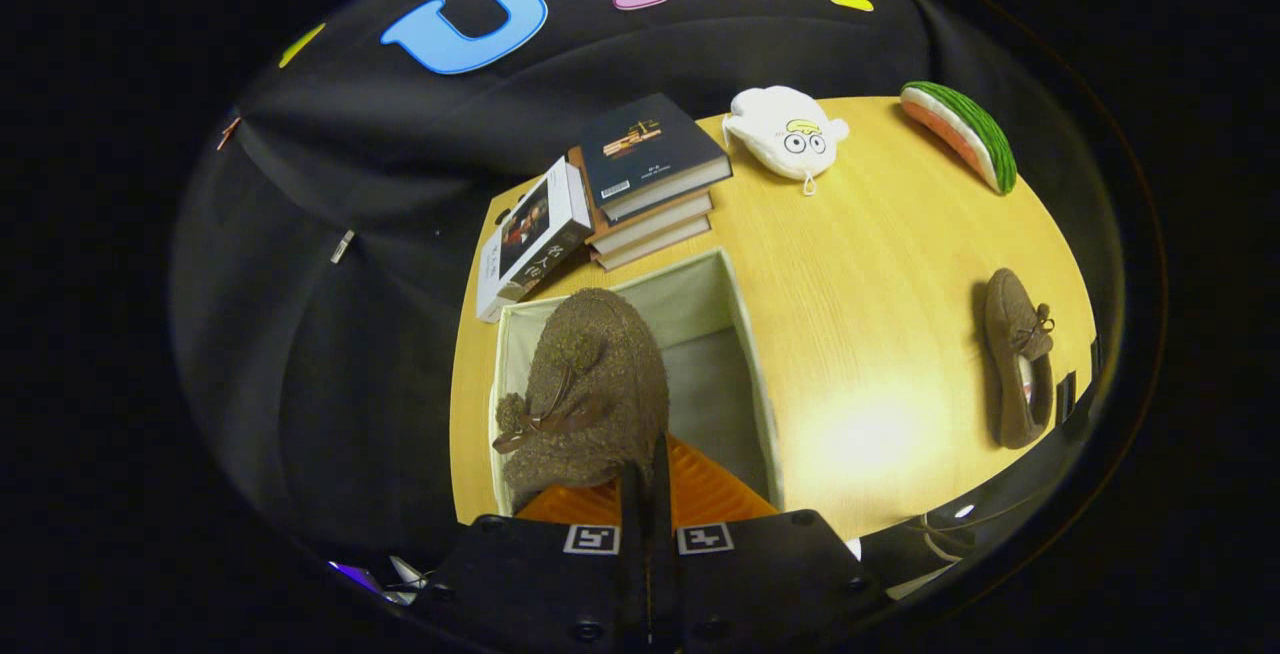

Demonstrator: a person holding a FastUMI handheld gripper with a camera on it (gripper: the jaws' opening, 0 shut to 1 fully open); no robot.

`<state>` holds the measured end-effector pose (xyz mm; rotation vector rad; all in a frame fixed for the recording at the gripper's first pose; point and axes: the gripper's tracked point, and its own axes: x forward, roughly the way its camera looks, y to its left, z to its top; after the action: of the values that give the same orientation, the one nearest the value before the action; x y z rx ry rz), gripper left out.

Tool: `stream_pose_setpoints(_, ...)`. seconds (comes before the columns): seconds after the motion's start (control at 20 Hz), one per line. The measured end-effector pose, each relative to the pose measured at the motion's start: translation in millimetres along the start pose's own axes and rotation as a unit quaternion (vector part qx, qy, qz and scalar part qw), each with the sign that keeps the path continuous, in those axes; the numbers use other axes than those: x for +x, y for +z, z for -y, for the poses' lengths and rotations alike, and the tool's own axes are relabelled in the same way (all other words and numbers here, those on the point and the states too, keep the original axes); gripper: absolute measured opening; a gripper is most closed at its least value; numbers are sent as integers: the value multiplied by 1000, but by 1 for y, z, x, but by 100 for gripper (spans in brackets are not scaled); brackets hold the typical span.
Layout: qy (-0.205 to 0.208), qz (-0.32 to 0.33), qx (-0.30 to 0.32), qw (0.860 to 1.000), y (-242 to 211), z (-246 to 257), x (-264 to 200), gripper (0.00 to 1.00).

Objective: Open the storage box then place both shoes into the box .Put the left shoe in first, then the right shoe, with the right side of both shoes facing outward in a uniform manner.

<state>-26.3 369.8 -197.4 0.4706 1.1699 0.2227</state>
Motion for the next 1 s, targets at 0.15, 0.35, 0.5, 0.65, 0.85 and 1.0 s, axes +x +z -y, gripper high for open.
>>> stream_pose_setpoints(0.15, -6, -5, -8, 1000, -6, -9, 16, 6)
stream_pose_setpoints(0.35, -9, -2, -2, 1000, -4, -18, 34, 6)
stream_pose_setpoints(0.5, -18, -11, -1, 1000, -7, -18, 46, 6)
stream_pose_setpoints(0.65, -22, -22, -8, 999, -16, -20, 58, 6)
stream_pose_setpoints(0.85, -12, -42, -18, 999, -29, -24, 67, 7)
stream_pose_setpoints(1.0, 12, -56, -20, 998, -41, -38, 62, 18)
